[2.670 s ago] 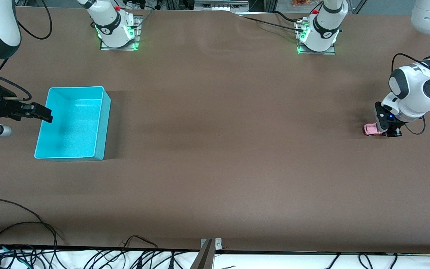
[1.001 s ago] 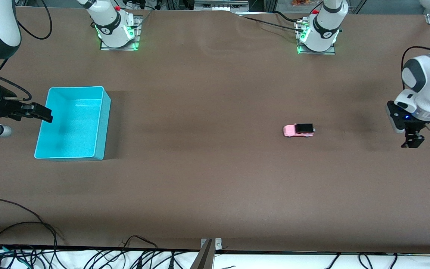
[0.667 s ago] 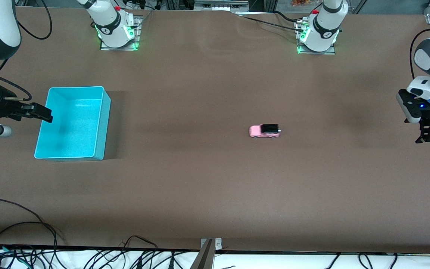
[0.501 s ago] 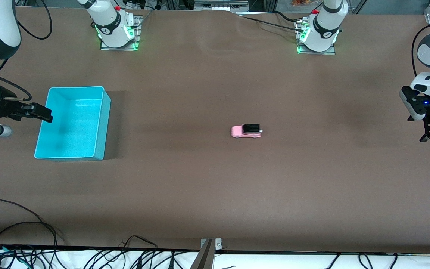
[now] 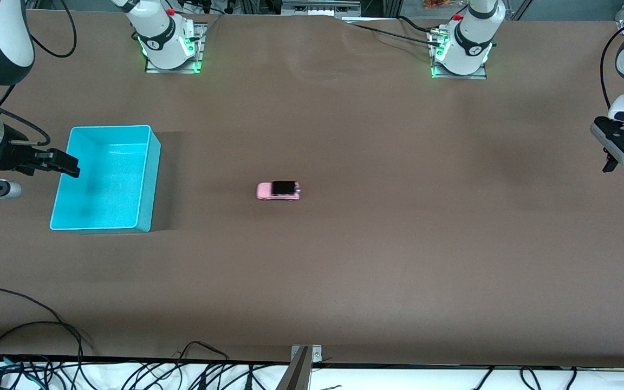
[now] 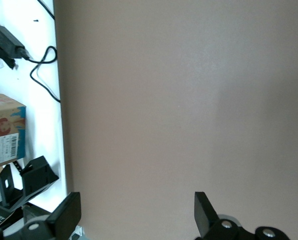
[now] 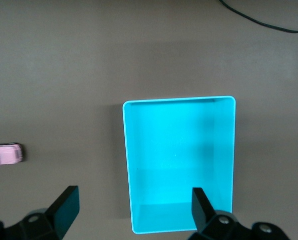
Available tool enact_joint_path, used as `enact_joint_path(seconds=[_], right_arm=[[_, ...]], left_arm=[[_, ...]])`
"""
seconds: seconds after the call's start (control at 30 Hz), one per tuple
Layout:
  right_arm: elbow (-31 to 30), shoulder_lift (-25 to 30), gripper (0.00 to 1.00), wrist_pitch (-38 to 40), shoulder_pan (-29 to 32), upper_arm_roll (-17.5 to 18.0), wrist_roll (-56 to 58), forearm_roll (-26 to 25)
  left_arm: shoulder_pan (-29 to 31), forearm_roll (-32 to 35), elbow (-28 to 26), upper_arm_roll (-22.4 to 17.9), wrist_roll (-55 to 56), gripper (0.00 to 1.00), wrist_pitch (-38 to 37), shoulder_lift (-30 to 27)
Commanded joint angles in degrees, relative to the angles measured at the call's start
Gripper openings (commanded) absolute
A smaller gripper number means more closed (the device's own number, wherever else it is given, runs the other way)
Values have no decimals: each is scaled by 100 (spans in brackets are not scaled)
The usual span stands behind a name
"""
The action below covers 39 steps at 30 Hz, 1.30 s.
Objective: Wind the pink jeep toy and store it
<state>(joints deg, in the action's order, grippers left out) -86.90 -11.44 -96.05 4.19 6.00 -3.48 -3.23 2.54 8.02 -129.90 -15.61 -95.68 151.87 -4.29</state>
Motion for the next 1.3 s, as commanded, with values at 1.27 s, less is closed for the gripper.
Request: enact_joint_path(seconds=[1.27], right_arm=[[-73, -245, 100, 552, -305, 24, 918, -28]], left_arm=[[-34, -99, 2451, 1472, 6095, 100, -5350, -511]])
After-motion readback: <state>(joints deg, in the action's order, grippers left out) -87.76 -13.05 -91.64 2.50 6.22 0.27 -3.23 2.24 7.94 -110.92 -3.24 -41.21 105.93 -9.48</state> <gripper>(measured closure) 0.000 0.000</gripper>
